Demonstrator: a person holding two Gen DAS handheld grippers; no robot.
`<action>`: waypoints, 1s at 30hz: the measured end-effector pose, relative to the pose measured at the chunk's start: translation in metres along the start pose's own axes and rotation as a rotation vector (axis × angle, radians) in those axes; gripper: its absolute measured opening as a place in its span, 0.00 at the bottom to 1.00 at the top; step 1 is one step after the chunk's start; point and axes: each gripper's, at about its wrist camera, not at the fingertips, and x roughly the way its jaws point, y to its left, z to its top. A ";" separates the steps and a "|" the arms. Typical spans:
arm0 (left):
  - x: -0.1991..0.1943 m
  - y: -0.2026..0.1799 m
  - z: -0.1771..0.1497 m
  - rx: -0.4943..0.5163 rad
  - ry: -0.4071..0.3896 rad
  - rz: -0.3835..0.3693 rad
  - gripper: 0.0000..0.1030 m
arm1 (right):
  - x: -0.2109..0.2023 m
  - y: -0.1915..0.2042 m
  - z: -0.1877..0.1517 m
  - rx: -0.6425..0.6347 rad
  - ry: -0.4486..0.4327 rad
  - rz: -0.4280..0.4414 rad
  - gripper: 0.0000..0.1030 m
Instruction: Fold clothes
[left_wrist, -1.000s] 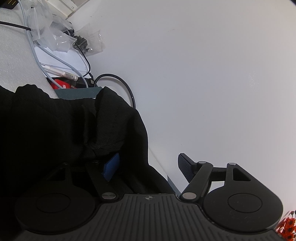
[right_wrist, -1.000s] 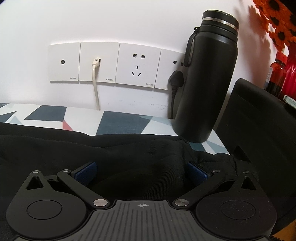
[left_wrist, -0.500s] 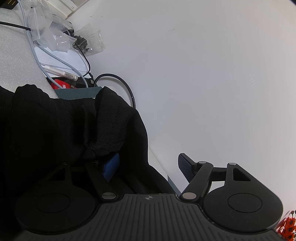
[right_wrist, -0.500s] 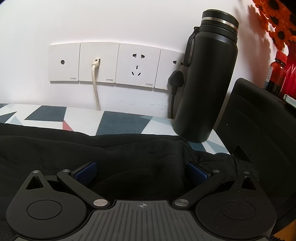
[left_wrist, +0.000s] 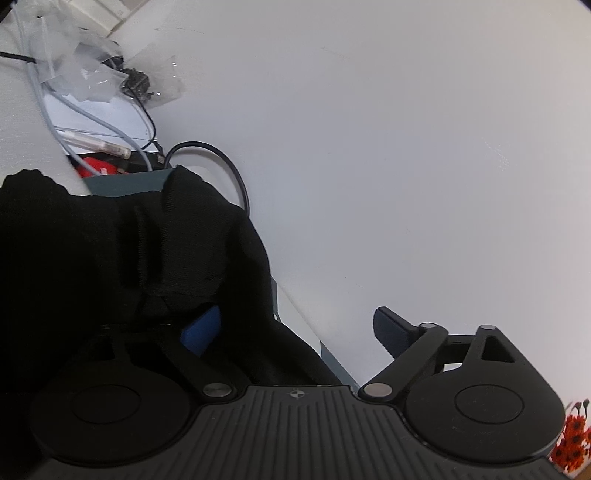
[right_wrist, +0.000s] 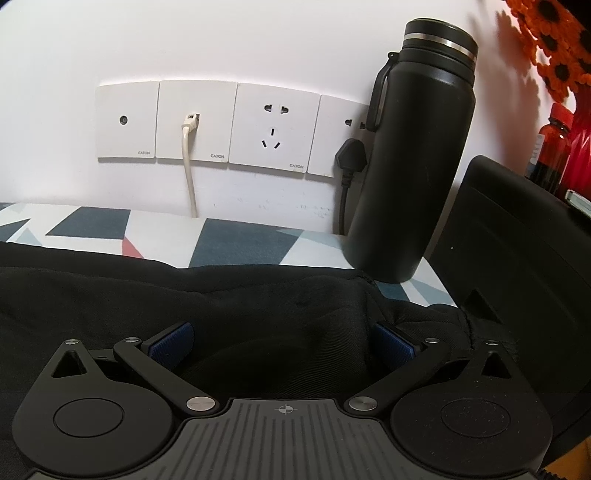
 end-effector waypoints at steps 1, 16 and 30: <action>0.000 0.000 0.000 0.000 -0.001 -0.003 0.92 | 0.000 0.000 0.000 -0.001 0.001 -0.001 0.99; 0.004 0.000 -0.002 -0.003 -0.012 -0.019 0.95 | 0.001 0.005 -0.003 -0.036 0.005 -0.012 0.99; 0.005 -0.004 -0.002 0.026 0.002 -0.007 0.99 | 0.001 0.005 -0.005 -0.034 0.007 -0.006 0.99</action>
